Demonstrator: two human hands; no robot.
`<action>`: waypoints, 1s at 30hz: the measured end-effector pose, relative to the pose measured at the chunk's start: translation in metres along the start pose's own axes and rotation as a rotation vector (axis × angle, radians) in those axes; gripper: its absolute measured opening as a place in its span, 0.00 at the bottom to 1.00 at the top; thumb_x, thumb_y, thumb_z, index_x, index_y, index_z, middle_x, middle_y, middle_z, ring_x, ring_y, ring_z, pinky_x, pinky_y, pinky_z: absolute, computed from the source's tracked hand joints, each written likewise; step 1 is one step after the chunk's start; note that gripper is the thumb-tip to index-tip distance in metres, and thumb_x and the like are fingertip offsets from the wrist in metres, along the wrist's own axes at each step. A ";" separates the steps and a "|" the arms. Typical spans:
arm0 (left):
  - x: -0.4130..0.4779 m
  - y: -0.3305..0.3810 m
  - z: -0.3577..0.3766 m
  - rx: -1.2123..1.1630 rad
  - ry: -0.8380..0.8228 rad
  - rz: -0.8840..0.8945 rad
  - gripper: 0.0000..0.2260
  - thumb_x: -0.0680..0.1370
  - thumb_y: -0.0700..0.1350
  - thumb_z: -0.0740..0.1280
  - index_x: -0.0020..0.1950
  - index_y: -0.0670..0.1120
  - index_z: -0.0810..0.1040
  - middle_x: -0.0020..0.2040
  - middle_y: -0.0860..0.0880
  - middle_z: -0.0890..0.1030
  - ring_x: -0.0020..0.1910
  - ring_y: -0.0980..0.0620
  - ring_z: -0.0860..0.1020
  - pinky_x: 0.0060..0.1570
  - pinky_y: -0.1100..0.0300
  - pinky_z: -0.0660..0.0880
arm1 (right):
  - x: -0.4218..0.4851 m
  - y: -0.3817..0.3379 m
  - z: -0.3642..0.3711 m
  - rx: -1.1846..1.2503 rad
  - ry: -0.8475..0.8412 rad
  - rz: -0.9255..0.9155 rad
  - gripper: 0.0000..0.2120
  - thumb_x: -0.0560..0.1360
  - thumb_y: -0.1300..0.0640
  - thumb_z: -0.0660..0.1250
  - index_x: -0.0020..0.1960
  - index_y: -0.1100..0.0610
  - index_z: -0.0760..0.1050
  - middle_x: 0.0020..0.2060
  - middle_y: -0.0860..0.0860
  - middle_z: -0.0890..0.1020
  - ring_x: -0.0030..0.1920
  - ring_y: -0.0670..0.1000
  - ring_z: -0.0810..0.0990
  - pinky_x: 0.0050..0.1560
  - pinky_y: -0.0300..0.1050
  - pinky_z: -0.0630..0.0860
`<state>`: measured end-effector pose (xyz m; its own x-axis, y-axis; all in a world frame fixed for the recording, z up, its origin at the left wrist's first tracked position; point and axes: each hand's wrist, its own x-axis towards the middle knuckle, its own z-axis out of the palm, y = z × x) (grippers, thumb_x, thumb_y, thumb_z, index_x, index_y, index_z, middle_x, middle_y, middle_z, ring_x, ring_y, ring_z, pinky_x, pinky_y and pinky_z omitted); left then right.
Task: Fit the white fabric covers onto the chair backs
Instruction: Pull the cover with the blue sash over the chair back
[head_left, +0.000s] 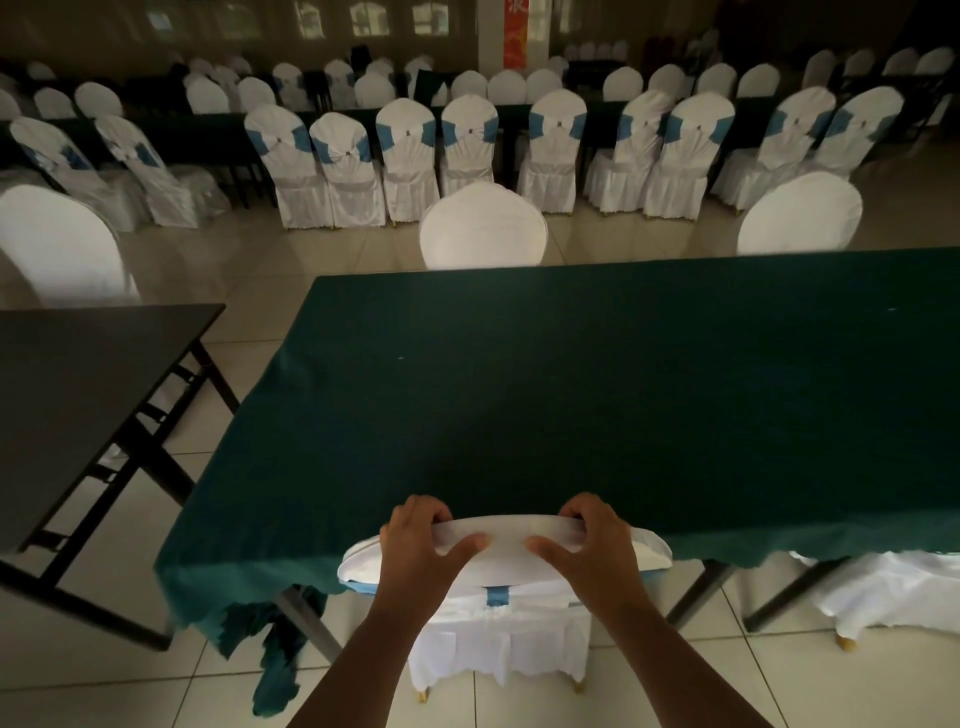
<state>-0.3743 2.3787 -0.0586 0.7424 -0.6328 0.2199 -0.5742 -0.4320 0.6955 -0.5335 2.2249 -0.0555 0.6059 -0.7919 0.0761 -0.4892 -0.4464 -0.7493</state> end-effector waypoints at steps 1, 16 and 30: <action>0.000 0.000 0.001 0.000 -0.002 -0.002 0.19 0.66 0.60 0.77 0.39 0.61 0.66 0.40 0.61 0.71 0.41 0.60 0.70 0.43 0.68 0.61 | 0.000 0.000 0.000 -0.001 0.000 0.001 0.22 0.63 0.40 0.78 0.48 0.46 0.71 0.43 0.46 0.76 0.44 0.46 0.75 0.43 0.39 0.72; 0.004 0.003 0.000 0.004 -0.016 -0.030 0.17 0.68 0.61 0.76 0.42 0.58 0.69 0.40 0.62 0.70 0.42 0.59 0.70 0.42 0.68 0.62 | 0.005 -0.003 0.000 -0.019 0.000 -0.003 0.21 0.64 0.41 0.79 0.47 0.47 0.72 0.42 0.47 0.77 0.44 0.48 0.76 0.45 0.42 0.74; -0.026 0.021 -0.021 -0.089 0.013 0.051 0.07 0.76 0.47 0.73 0.52 0.47 0.82 0.51 0.54 0.78 0.51 0.55 0.76 0.53 0.62 0.72 | -0.016 -0.031 -0.034 -0.109 -0.179 0.023 0.20 0.74 0.47 0.73 0.62 0.50 0.73 0.58 0.49 0.78 0.59 0.50 0.77 0.59 0.43 0.75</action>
<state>-0.3987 2.3997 -0.0350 0.7175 -0.6441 0.2653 -0.5792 -0.3402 0.7408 -0.5490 2.2376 -0.0112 0.6906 -0.7203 -0.0653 -0.5635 -0.4793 -0.6729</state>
